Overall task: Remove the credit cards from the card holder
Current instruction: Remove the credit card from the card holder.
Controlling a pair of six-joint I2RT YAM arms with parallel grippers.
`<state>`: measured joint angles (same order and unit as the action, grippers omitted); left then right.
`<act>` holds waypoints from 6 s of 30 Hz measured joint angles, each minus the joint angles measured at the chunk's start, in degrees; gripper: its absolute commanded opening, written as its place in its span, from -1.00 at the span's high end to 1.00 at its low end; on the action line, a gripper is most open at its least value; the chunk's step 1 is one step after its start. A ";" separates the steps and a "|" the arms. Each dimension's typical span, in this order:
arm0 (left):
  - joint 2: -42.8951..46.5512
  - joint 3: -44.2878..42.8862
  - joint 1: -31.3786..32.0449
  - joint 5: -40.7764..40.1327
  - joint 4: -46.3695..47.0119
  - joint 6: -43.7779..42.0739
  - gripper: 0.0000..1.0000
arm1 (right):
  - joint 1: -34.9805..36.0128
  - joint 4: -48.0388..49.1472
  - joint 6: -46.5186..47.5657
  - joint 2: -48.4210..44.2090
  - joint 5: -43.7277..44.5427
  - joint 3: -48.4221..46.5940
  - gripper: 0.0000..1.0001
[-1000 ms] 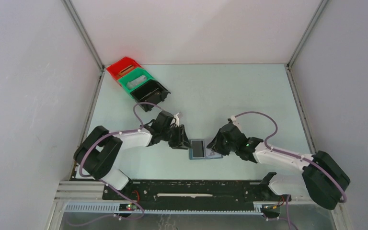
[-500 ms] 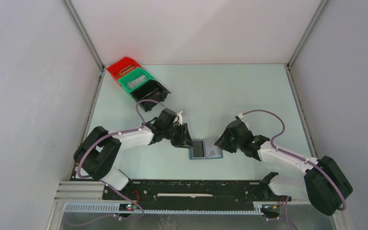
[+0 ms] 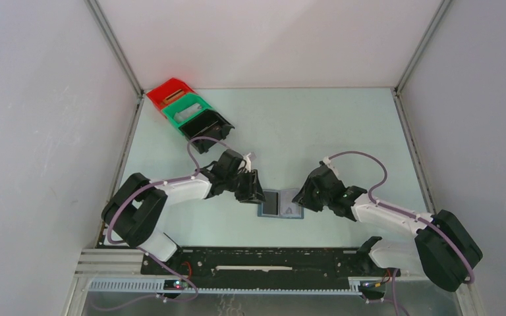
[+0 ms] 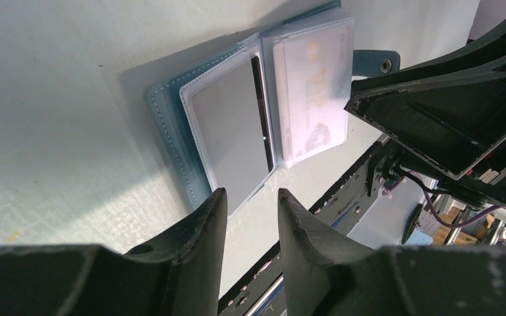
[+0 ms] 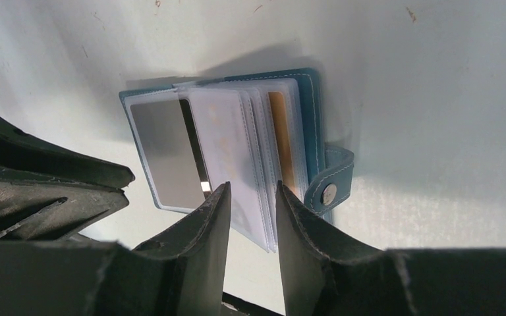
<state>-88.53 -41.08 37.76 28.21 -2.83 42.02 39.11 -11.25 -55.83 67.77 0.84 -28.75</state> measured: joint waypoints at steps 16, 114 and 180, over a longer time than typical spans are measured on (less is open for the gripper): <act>0.00 0.00 0.00 0.00 -0.33 -0.07 0.21 | 2.80 2.29 0.00 -0.02 -0.33 -0.02 0.21; -14.69 -6.32 3.10 5.01 11.04 8.24 0.13 | -3.45 9.35 -1.03 1.77 -5.49 4.22 0.34; -14.64 -3.61 0.72 4.09 13.07 7.43 1.00 | -0.28 16.31 -1.55 6.19 -4.57 4.22 0.35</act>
<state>-103.18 -44.69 38.48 32.29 10.24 49.45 38.83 5.06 -57.39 73.95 -3.73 -24.53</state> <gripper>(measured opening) 0.010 0.327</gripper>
